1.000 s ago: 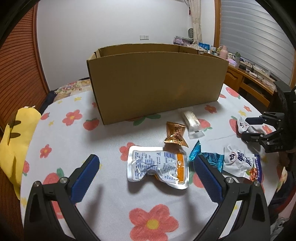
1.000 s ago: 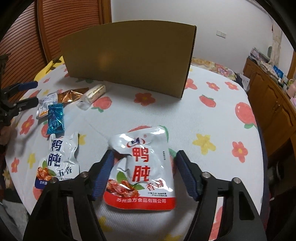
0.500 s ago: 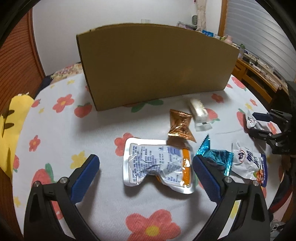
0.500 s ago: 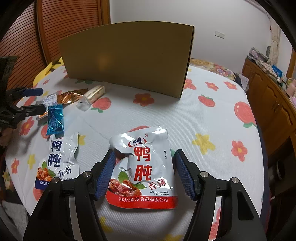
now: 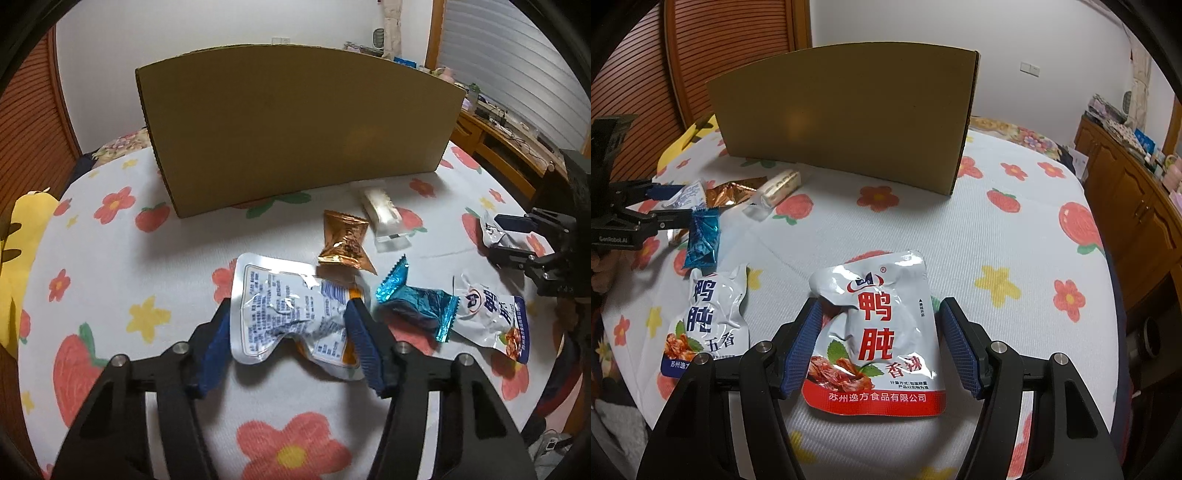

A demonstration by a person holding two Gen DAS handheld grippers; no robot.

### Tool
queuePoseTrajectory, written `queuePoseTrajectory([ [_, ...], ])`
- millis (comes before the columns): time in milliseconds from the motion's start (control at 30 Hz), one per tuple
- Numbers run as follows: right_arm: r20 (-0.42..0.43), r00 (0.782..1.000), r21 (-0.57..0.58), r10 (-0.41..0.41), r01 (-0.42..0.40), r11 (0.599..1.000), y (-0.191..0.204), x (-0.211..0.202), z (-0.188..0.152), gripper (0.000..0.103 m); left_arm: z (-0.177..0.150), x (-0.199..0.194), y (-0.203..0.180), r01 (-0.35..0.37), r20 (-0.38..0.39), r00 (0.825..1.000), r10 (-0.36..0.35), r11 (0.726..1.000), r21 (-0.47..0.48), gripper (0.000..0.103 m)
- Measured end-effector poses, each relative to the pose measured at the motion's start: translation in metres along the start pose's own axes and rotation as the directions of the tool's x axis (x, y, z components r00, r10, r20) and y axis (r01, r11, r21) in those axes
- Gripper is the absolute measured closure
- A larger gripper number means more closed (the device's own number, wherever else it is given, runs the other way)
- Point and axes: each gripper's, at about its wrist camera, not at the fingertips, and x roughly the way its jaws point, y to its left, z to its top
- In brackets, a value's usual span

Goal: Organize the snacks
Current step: 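Lower the right tool onto the red-print duck pouch while the left tool reaches the silver pouch, then close the right tool on the red-print pouch while the left tool grips the silver pouch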

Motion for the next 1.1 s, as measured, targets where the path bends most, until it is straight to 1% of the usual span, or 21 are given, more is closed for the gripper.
queuePoseTrajectory([
  [133,0.000,1.000,0.000,0.000,0.000,1.000,0.000,0.000,0.000,0.036,0.000,-0.004,0.003,0.019,0.021,1.000,-0.019,1.000,-0.013,0.050],
  [200,0.000,1.000,0.000,-0.001,0.001,1.000,0.000,0.000,0.000,0.036,-0.001,-0.009,0.003,0.025,0.041,0.999,-0.025,1.000,-0.015,0.056],
  [267,0.000,1.000,0.000,0.000,0.000,1.000,0.000,0.000,0.000,0.036,-0.002,-0.017,0.003,0.034,0.075,0.997,-0.032,0.999,-0.025,0.065],
  [400,0.000,1.000,0.000,-0.001,0.001,1.000,0.000,0.000,0.000,0.036,-0.002,-0.029,0.003,0.045,0.110,0.993,-0.042,0.999,-0.030,0.074],
  [433,0.000,1.000,0.000,0.000,0.000,1.000,0.000,0.000,0.000,0.036,-0.002,-0.032,0.002,0.045,0.120,0.992,-0.041,0.999,-0.031,0.080],
  [567,0.000,1.000,0.001,0.000,0.000,1.000,0.000,0.000,0.000,0.036,0.001,-0.044,-0.001,0.080,0.150,0.986,-0.075,0.996,-0.030,0.092],
  [600,0.000,1.000,0.001,-0.001,0.001,1.000,0.000,0.000,0.000,0.036,0.001,-0.047,-0.003,0.091,0.155,0.984,-0.085,0.996,-0.026,0.093],
  [700,0.000,1.000,0.001,-0.001,0.001,1.000,0.000,0.000,0.000,0.036,-0.001,-0.053,-0.011,0.076,0.167,0.983,-0.075,0.997,0.001,0.095],
  [900,0.000,1.000,0.001,-0.001,0.001,1.000,0.000,0.000,0.000,0.036,-0.005,-0.061,-0.022,0.069,0.189,0.979,-0.073,0.997,0.026,0.097],
  [967,0.001,1.000,-0.002,0.000,0.000,1.000,0.000,0.000,0.000,0.040,-0.007,-0.063,-0.025,0.067,0.192,0.979,-0.072,0.997,0.035,0.097],
  [1100,0.005,1.000,-0.010,0.002,-0.002,1.000,0.002,0.000,0.000,0.042,-0.011,-0.069,-0.029,0.049,0.217,0.974,-0.057,0.998,0.044,0.097],
])
